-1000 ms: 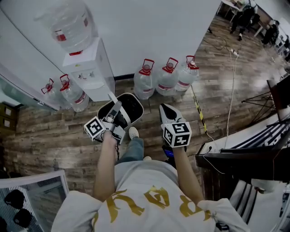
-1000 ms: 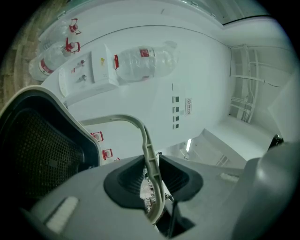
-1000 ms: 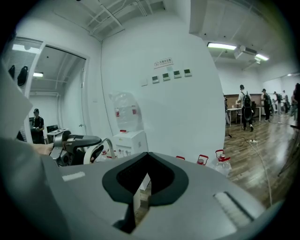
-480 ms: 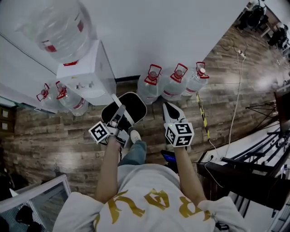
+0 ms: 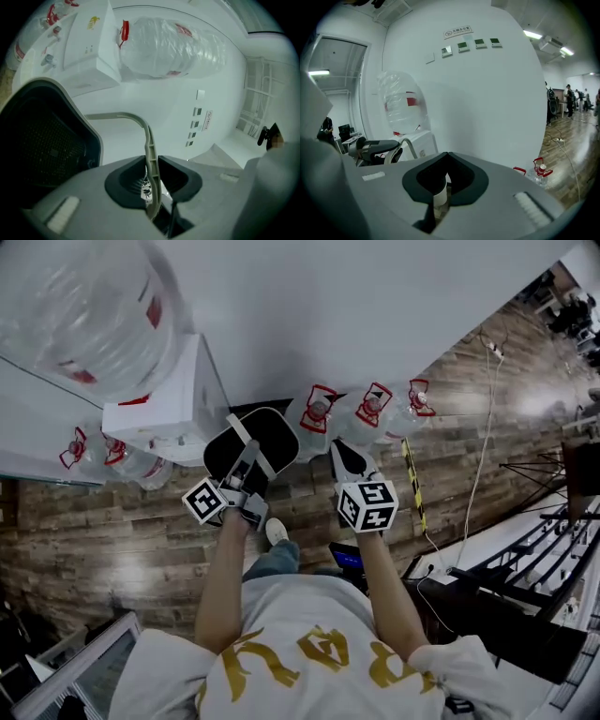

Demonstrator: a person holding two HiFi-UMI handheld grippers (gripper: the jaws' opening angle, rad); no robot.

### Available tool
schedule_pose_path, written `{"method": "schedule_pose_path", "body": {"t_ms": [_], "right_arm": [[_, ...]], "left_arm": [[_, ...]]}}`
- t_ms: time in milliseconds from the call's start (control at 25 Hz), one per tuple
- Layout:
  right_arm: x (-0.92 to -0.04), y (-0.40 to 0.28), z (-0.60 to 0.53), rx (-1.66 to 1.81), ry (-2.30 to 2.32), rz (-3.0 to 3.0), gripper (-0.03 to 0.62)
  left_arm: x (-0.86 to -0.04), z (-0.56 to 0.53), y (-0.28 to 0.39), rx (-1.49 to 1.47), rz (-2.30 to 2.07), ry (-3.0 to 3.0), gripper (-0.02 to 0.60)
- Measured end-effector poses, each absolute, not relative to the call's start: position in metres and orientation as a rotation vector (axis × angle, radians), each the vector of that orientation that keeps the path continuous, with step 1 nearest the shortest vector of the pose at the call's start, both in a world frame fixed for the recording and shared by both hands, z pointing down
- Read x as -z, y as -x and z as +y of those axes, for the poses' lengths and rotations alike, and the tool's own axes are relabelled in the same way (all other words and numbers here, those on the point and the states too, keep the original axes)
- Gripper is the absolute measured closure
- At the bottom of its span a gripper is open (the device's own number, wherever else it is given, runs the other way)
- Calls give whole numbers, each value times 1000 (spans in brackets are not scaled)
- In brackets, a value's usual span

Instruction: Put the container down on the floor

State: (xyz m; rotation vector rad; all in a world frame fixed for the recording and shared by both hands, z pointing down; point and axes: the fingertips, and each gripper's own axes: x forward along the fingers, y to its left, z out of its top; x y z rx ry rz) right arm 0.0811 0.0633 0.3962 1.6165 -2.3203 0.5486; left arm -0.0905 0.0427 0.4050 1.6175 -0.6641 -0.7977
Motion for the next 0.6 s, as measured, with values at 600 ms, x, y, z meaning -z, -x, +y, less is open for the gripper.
{"method": "schedule_pose_path", "body": {"t_ms": [600], "right_arm": [[-386, -89, 7, -529, -1685, -2326, 571]], "left_arm": [[-414, -21, 89, 805, -666, -1600, 500]]}}
